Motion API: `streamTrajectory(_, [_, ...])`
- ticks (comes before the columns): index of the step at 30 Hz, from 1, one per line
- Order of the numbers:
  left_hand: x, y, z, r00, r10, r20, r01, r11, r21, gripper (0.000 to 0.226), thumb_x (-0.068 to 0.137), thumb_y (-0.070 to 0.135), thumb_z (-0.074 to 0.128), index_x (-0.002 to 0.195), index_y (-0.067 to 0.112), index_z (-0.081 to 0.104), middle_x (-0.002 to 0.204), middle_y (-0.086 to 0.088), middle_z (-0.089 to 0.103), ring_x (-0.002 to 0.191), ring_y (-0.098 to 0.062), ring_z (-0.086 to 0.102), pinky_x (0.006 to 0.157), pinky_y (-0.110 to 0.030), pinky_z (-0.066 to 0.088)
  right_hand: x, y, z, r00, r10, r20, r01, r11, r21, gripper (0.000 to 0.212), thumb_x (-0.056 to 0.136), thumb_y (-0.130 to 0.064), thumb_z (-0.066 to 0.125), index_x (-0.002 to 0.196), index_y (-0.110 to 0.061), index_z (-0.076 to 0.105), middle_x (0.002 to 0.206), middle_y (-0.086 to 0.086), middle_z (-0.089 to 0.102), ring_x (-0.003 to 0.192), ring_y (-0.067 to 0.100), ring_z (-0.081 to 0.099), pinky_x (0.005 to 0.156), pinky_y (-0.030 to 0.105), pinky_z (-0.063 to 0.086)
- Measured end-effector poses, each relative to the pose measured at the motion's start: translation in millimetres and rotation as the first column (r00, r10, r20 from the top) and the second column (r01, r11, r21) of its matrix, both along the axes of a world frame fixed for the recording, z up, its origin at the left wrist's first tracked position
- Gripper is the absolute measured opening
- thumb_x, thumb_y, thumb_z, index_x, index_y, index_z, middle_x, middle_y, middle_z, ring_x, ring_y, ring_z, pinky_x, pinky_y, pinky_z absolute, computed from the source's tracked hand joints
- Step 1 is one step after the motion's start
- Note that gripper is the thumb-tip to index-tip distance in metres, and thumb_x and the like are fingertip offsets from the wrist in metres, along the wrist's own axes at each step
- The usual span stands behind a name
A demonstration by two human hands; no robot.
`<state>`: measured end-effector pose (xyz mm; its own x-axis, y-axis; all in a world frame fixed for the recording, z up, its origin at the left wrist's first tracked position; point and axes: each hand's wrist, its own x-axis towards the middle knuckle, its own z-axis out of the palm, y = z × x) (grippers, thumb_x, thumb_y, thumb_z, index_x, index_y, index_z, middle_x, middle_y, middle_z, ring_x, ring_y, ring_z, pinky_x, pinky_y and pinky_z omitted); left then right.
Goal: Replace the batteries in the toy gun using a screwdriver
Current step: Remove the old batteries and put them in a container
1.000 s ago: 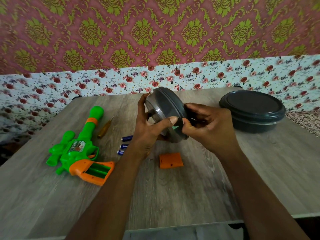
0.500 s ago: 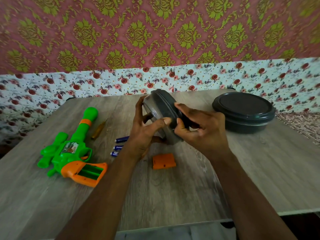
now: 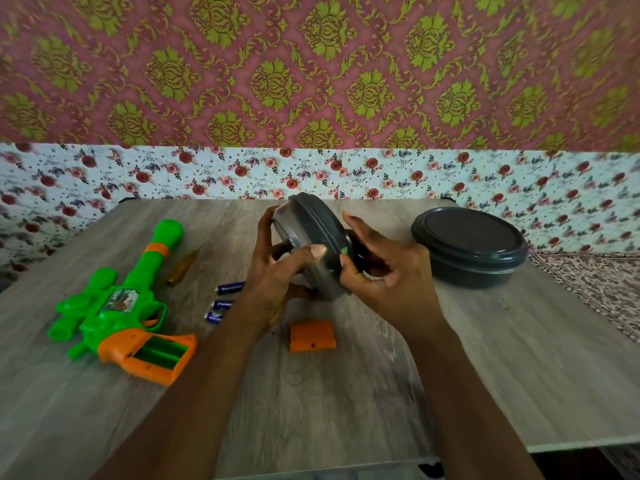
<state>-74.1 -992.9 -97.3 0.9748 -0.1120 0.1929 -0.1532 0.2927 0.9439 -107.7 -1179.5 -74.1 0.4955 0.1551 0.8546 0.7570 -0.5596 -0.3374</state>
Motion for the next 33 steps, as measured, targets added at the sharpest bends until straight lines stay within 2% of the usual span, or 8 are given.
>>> streamTrajectory(3, [1,1,0,1.000,-0.007,-0.016,0.007,1.000,0.006,0.109,0.057,0.037,0.087,0.150,0.049,0.032,0.142,-0.015,0.052,0.122,-0.044,0.060,0.073,-0.064,0.060,1,-2,-1,0.995,0.051,-0.081,-0.047,0.998,0.049,0.045,0.089,-0.014,0.074,0.133,-0.009,0.068,0.102,0.000,0.079,0.084,0.006,0.076,0.080,0.025,0.063])
streamTrajectory(6, [2,3,1,1.000,-0.023,-0.017,0.023,1.000,0.020,0.108,0.058,0.036,0.087,0.150,0.051,0.032,0.142,-0.014,0.053,0.124,-0.044,0.059,0.071,-0.058,0.061,2,-3,-2,0.983,0.099,-0.154,-0.080,0.989,0.126,0.045,0.087,-0.012,0.076,0.132,-0.012,0.069,0.112,-0.004,0.078,0.094,0.004,0.076,0.084,0.028,0.063])
streamTrajectory(13, [2,4,2,0.998,-0.068,0.003,0.068,0.997,0.035,0.103,0.064,0.030,0.087,0.149,0.049,0.032,0.145,-0.018,0.050,0.125,-0.048,0.058,0.069,-0.054,0.060,4,-5,-3,0.990,0.051,-0.133,-0.041,0.996,0.078,0.044,0.085,-0.015,0.075,0.128,-0.009,0.071,0.101,0.001,0.079,0.085,0.005,0.075,0.077,0.020,0.060])
streamTrajectory(19, [1,3,2,0.997,-0.071,-0.005,0.071,0.997,0.014,0.104,0.063,0.029,0.086,0.150,0.050,0.032,0.142,-0.017,0.053,0.120,-0.047,0.061,0.066,-0.050,0.060,3,-4,-2,0.995,0.014,-0.094,-0.009,0.998,0.055,0.040,0.084,-0.011,0.076,0.124,-0.008,0.074,0.088,0.000,0.078,0.072,-0.009,0.062,0.069,0.008,0.049])
streamTrajectory(22, [-2,1,4,0.999,-0.051,-0.004,0.051,0.999,0.014,0.103,0.061,0.032,0.084,0.148,0.051,0.033,0.138,-0.014,0.055,0.118,-0.042,0.063,0.062,-0.046,0.060,3,-4,-1,0.990,0.054,-0.129,-0.044,0.996,0.077,0.039,0.085,-0.012,0.075,0.124,-0.010,0.073,0.092,0.000,0.078,0.078,-0.003,0.069,0.071,0.017,0.057])
streamTrajectory(26, [-5,0,5,0.999,-0.043,-0.007,0.043,0.999,0.013,0.102,0.061,0.036,0.082,0.149,0.047,0.033,0.132,-0.012,0.061,0.111,-0.038,0.069,0.063,-0.048,0.060,4,-8,-2,0.947,0.199,-0.251,-0.161,0.973,0.166,0.046,0.088,-0.012,0.074,0.134,-0.012,0.068,0.117,0.001,0.077,0.104,0.012,0.075,0.089,0.040,0.063])
streamTrajectory(30, [-3,2,5,0.999,-0.046,-0.005,0.046,0.998,0.036,0.103,0.062,0.035,0.083,0.150,0.049,0.031,0.136,-0.014,0.058,0.117,-0.041,0.065,0.067,-0.051,0.061,6,-15,-3,0.892,0.285,-0.351,-0.221,0.952,0.210,0.052,0.087,-0.008,0.078,0.137,-0.011,0.065,0.125,0.002,0.074,0.114,0.014,0.072,0.095,0.046,0.060])
streamTrajectory(33, [-3,2,5,0.998,-0.059,-0.008,0.059,0.998,0.033,0.103,0.063,0.032,0.083,0.151,0.049,0.031,0.134,-0.011,0.058,0.118,-0.042,0.064,0.070,-0.055,0.060,4,-14,-2,0.899,0.250,-0.360,-0.198,0.964,0.176,0.050,0.085,-0.008,0.077,0.134,-0.013,0.068,0.118,0.001,0.077,0.107,0.016,0.075,0.090,0.046,0.062])
